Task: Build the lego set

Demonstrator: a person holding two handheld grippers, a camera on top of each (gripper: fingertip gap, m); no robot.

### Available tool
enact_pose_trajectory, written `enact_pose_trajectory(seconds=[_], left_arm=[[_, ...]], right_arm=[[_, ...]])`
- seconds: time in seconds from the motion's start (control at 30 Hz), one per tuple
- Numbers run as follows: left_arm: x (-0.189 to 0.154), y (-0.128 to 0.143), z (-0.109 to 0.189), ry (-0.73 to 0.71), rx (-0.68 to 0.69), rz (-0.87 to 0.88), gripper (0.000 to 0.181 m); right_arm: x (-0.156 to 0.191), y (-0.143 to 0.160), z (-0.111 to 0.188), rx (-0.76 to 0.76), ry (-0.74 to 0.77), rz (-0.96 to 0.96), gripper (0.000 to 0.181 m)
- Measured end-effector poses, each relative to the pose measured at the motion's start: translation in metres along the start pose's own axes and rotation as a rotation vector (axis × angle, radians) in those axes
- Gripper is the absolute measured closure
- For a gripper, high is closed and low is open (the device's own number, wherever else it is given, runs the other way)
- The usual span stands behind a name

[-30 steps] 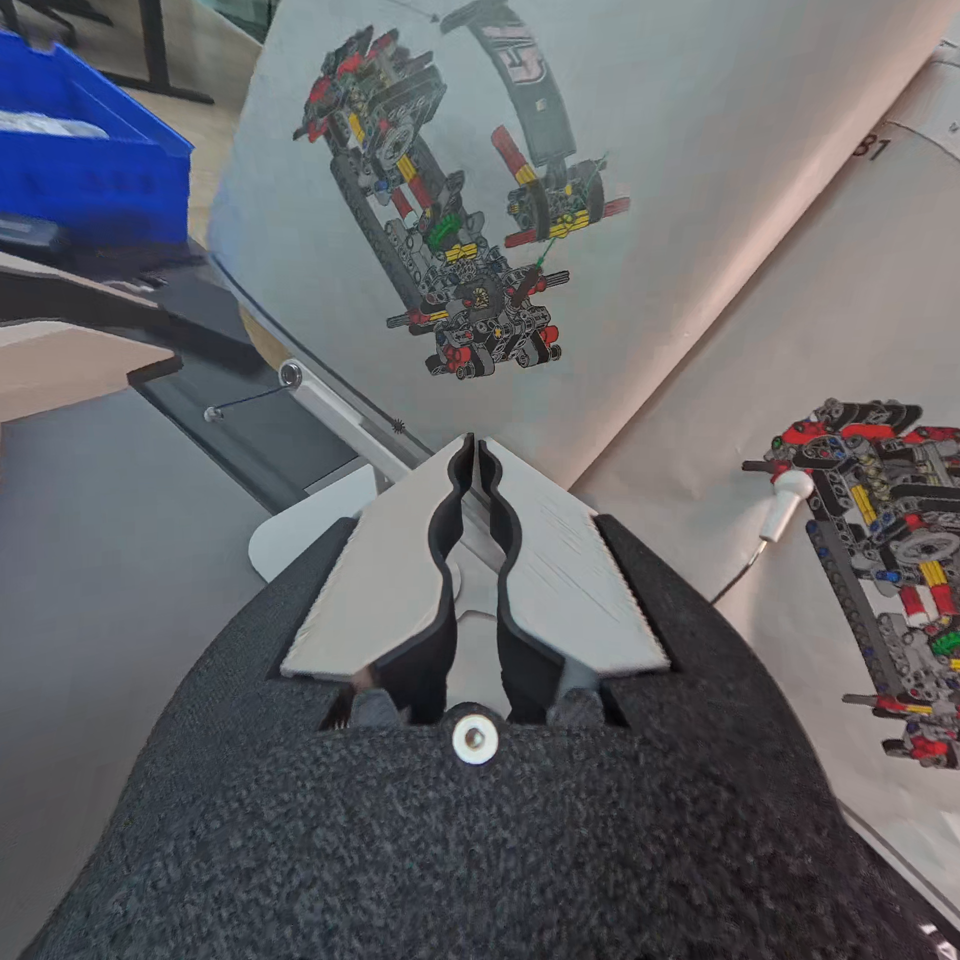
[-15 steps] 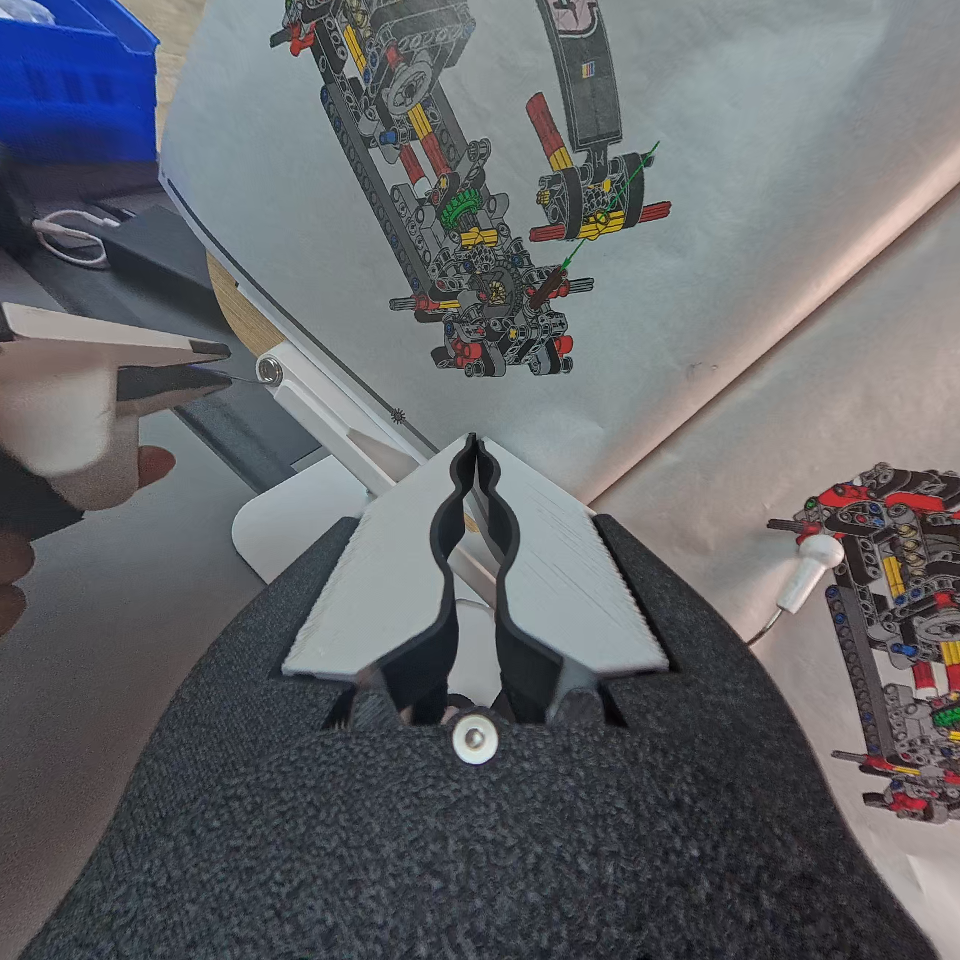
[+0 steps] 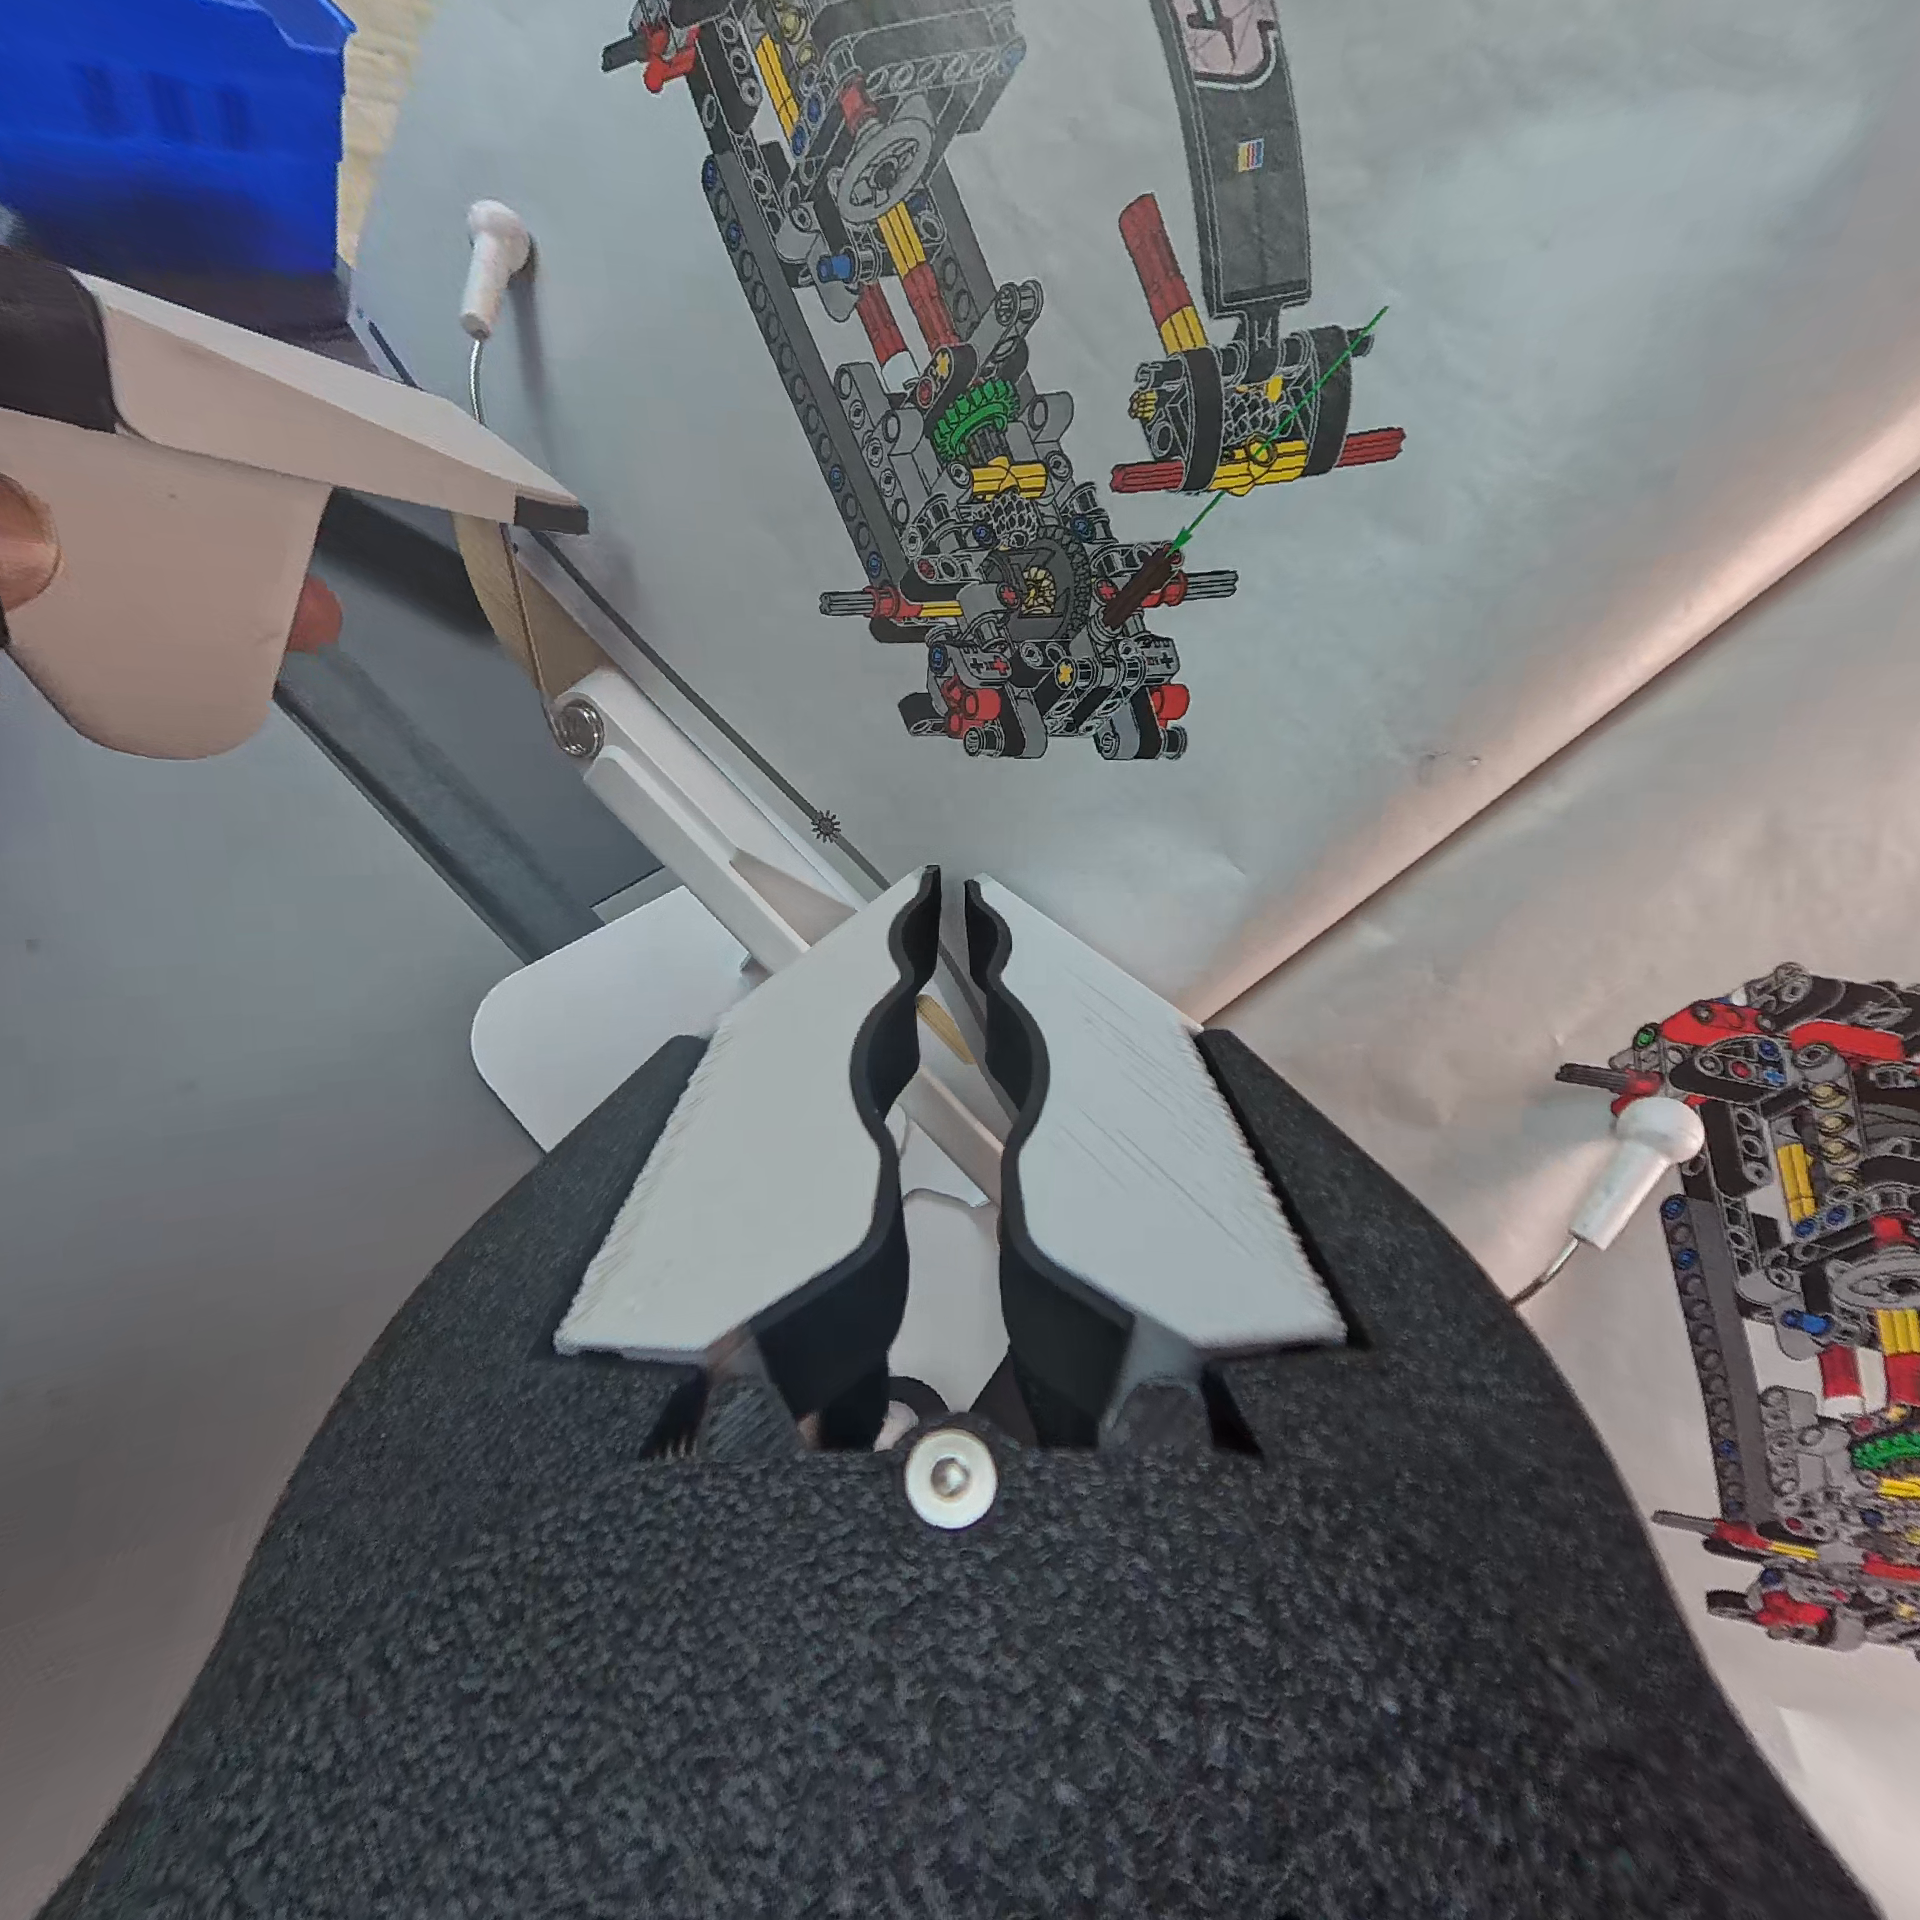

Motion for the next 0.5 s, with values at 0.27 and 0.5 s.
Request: enact_pose_trajectory(seconds=[0.27,0.5], left_arm=[[-0.016,-0.011,0.044,-0.052,-0.077,-0.259,0.144],[-0.058,0.01,0.06,0.0,-0.115,-0.497,0.147]], right_arm=[[-0.01,-0.013,0.059,-0.234,0.021,-0.14,0.163],[-0.048,0.025,0.108,-0.35,0.164,-0.329,0.154]])
Point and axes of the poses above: each gripper's, where its closed fingertips meet, z back along the fingers, y out of its underside, x = y × z across the jaws, the point moved 3 cm from there along z, back along the fingers, and after that the axes turned 9 degrees about y, right-handed, at the moved point
